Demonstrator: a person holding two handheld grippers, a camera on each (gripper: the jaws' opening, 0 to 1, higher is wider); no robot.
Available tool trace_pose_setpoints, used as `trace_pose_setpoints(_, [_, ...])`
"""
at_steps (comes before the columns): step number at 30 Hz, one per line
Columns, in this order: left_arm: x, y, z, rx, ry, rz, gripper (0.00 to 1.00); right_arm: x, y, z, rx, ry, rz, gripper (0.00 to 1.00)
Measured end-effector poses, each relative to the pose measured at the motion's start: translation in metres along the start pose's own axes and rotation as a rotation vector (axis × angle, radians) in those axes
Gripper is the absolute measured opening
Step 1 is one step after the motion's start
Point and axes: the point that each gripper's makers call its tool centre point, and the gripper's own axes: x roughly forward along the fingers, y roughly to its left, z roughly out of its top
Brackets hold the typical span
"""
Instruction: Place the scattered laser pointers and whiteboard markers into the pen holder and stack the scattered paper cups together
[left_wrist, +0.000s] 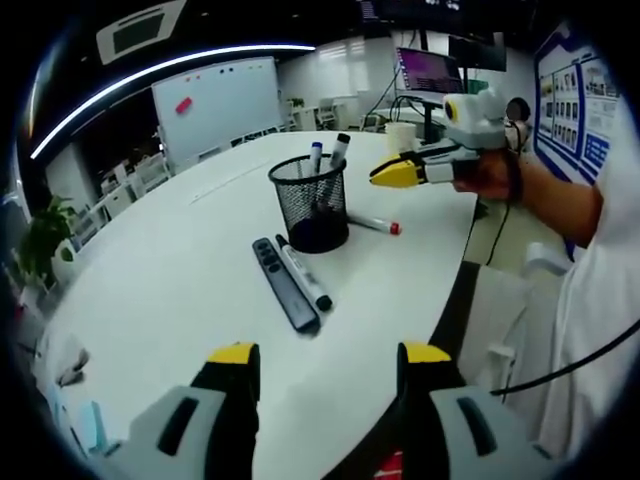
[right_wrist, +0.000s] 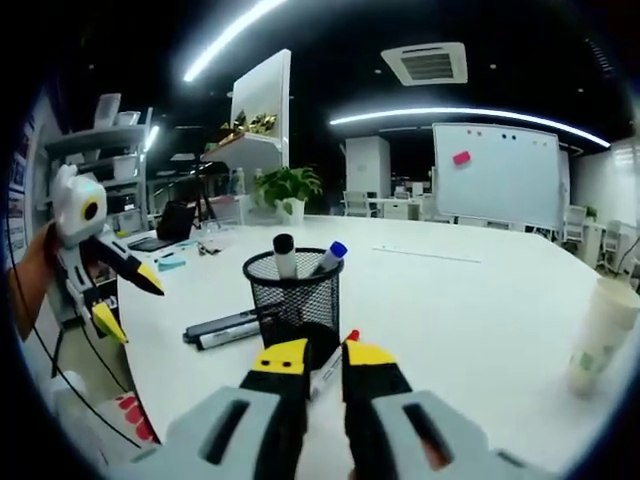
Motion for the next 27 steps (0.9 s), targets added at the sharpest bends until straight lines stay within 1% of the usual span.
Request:
trace_pose_setpoints(6, [0.0, -0.001, -0.001, -0.001, 0.004, 0.0, 0.55, 0.0, 0.002, -0.007, 0.009, 0.015, 0.002, 0.13])
trace_pose_setpoints(16, [0.001, -0.002, -0.001, -0.003, 0.002, -0.002, 0.55, -0.001, 0.004, -0.013, 0.011, 0.033, -0.004, 0.13])
trace_pose_setpoints(19, [0.001, -0.002, -0.002, -0.003, 0.003, -0.003, 0.55, -0.001, 0.003, -0.016, 0.029, 0.046, -0.011, 0.13])
trace_pose_setpoints(27, [0.002, -0.001, -0.003, -0.008, 0.004, -0.004, 0.55, -0.002, 0.003, -0.018, 0.031, 0.052, -0.019, 0.14])
